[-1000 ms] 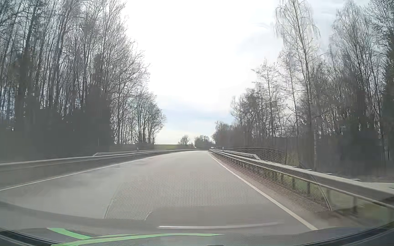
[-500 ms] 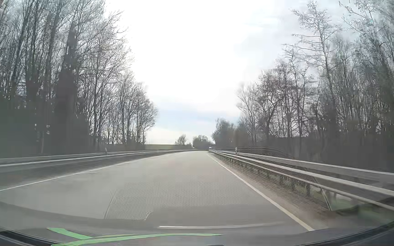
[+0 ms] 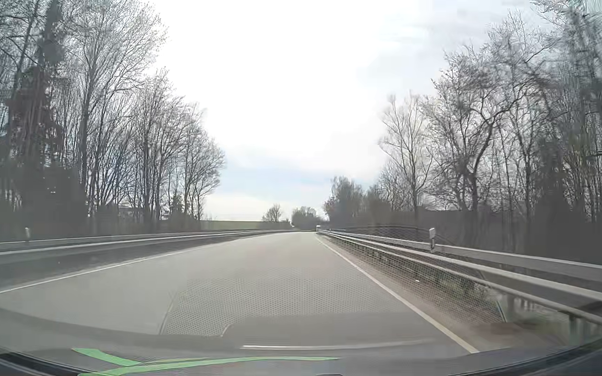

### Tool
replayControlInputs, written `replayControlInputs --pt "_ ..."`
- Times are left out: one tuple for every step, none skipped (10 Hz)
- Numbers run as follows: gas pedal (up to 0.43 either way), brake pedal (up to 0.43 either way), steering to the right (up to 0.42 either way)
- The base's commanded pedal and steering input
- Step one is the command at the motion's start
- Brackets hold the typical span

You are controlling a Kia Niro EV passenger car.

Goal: Follow the waypoints while adhering to traffic rules and regulations

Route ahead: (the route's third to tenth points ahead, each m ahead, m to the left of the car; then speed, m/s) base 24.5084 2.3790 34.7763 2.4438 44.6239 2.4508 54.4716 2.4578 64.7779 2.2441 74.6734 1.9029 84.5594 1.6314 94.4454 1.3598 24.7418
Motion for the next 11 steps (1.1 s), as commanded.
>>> replayControlInputs --pt "0.299 0.000 0.003" --pt "0.299 0.000 0.003" --pt "0.287 0.000 0.003" --pt "0.287 0.000 0.003" --pt "0.287 0.000 0.003" --pt "0.287 0.000 0.003" --pt "0.287 0.000 0.003" --pt "0.287 0.000 0.003" --pt "0.287 0.000 0.003" --pt "0.287 0.000 0.003" --pt "0.287 0.000 0.003"
